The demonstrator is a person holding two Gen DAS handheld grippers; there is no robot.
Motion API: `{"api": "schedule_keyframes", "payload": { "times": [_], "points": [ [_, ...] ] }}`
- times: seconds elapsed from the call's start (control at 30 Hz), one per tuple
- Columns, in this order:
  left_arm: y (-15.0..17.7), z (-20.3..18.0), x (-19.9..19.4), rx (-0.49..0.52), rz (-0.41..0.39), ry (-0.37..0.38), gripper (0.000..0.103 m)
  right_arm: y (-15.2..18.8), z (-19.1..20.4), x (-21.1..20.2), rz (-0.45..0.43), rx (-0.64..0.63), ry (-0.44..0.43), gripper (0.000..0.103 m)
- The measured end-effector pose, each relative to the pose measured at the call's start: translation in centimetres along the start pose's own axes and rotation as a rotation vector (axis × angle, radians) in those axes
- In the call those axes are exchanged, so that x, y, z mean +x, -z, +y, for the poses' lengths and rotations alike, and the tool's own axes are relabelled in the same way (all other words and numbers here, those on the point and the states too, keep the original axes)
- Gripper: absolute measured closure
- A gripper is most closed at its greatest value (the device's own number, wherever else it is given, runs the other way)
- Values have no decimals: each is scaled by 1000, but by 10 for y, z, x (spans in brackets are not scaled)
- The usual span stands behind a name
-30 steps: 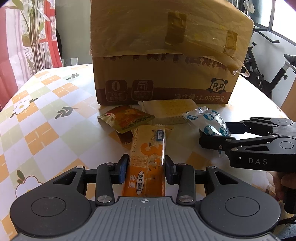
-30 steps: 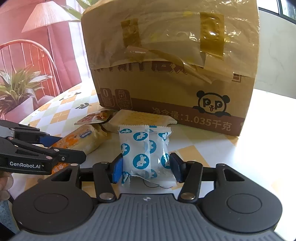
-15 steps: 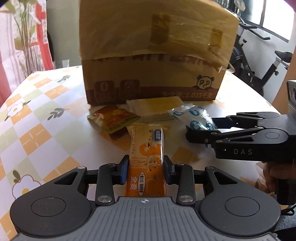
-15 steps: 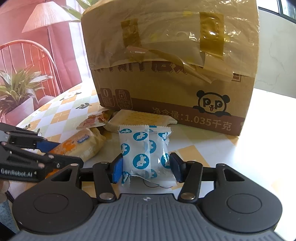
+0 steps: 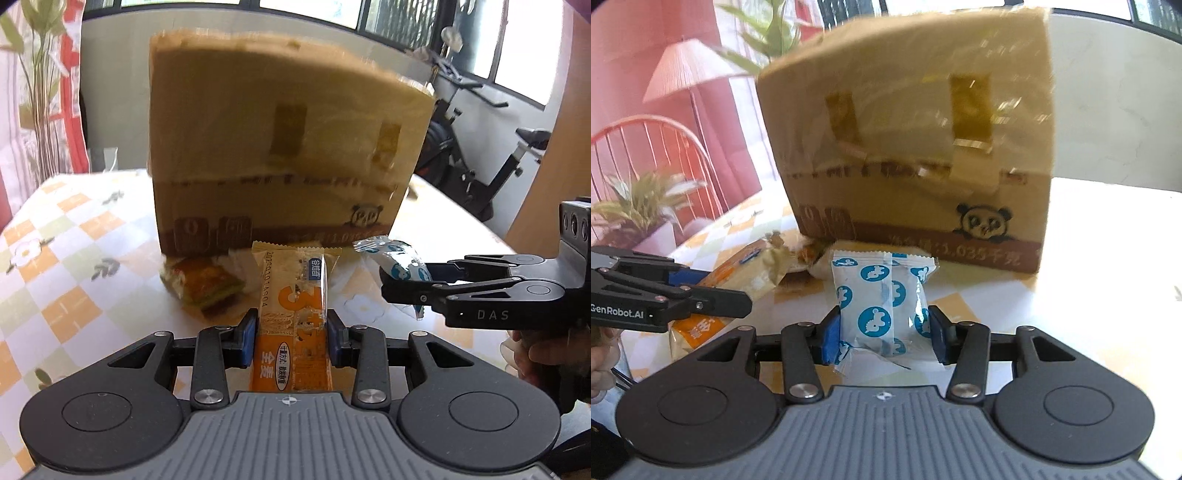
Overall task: Organize snacks
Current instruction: 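Carry the orange bar with the left tool while the right tool carries the white-blue packet to the box, then open both tools over the lined box to drop both snacks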
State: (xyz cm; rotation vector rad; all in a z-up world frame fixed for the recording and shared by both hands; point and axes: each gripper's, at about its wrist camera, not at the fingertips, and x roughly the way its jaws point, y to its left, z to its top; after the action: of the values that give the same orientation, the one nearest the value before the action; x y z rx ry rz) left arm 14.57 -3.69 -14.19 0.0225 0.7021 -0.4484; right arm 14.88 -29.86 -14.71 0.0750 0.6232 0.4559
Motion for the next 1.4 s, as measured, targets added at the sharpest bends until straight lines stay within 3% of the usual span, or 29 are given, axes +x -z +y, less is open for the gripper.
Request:
{"api": "schedule_keyframes", "payload": {
  "times": [0.2, 0.43, 0.53, 0.6, 0.77, 0.97, 1.0, 1.07, 1.1, 1.17, 1.4],
  "points": [
    [-38, 3, -24, -11, -107, -5, 64, -42, 6, -25, -122, 13, -29, 54],
    [-106, 5, -57, 23, -304, -18, 64, -113, 15, -49, -288, -11, -93, 54],
    [-137, 9, -61, 9, -375, -6, 64, -143, 10, -51, -331, -28, -70, 54],
    [-156, 9, -57, 14, -399, -14, 64, -165, 5, -44, -337, -50, -7, 54],
    [-198, 2, -17, 28, -373, -65, 64, -199, -20, -9, -273, -35, 129, 54],
    [-221, -4, 27, 68, -292, -114, 63, -202, -36, 23, -208, 18, 227, 53],
    [-223, -6, 31, 68, -277, -115, 63, -201, -38, 27, -198, 17, 229, 51],
    [-222, -3, 33, 41, -262, -116, 44, -200, -38, 29, -183, 28, 229, 49],
    [-221, 1, 35, 23, -262, -115, 40, -198, -38, 28, -187, 37, 222, 47],
    [-219, 8, 31, 10, -263, -103, 40, -194, -38, 19, -210, 48, 205, 39],
    [-192, 28, -5, 35, -252, -94, 40, -172, -18, -15, -279, 26, 106, 39]
  ]
}}
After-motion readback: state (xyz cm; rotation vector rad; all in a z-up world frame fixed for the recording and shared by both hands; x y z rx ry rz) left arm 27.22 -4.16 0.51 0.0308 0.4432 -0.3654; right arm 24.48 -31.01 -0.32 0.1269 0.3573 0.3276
